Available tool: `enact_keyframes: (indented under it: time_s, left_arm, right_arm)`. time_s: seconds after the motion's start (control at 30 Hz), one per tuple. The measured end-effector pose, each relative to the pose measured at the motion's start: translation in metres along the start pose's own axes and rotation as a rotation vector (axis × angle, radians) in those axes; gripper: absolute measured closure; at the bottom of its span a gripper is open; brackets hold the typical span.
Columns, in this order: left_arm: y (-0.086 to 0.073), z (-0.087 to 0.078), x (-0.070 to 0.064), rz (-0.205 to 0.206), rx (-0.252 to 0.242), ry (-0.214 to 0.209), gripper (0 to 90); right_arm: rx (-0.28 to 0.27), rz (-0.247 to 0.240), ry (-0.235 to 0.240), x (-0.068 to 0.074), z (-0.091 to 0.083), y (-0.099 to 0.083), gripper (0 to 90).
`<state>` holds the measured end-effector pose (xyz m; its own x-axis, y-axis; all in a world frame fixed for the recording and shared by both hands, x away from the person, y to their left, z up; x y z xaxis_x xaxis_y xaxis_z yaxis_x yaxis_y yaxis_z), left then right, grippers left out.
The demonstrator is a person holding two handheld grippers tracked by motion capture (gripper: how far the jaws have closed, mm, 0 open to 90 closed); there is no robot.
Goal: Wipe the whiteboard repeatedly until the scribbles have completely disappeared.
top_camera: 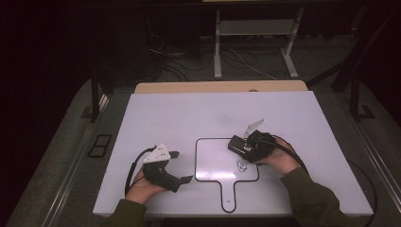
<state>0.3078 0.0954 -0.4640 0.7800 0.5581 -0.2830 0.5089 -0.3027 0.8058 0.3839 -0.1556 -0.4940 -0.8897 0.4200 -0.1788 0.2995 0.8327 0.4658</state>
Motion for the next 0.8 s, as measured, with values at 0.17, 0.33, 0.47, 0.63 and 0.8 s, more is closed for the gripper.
enact_keyframes:
  time_s: [0.17, 0.33, 0.47, 0.63, 0.8]
  left_arm:
    - [0.0, 0.0, 0.0, 0.0, -0.002, 0.0, 0.0]
    - [0.0, 0.0, 0.0, 0.001, -0.001, 0.0, 0.0]
    - [0.001, -0.001, 0.0, 0.001, -0.006, -0.001, 0.0]
    - [0.0, -0.001, 0.0, 0.0, -0.003, 0.0, 0.0]
    - [0.001, -0.001, 0.0, -0.002, -0.006, 0.001, 0.0]
  right_arm:
    - [-0.008, -0.027, 0.023, 0.01, 0.0, 0.005, 38.8]
    - [-0.014, -0.043, 0.043, 0.021, 0.0, 0.008, 38.9]
    - [-0.021, -0.047, 0.061, 0.029, -0.002, 0.007, 38.8]
    - [-0.026, -0.071, 0.09, 0.043, -0.006, 0.005, 38.8]
    - [-0.039, -0.077, 0.127, 0.053, -0.007, 0.006, 38.8]
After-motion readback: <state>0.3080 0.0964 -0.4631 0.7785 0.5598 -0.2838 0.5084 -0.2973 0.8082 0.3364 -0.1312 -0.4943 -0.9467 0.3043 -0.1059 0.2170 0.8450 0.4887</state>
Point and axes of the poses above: each handheld gripper's, and its own axes: z roughly forward along the jaws, y roughly out of its top, x roughly to its left, the point moved 8 cm from there along z, roughly forward along the jaws, and after that the axes turned 11 degrees about -z, right-handed, at the moved point
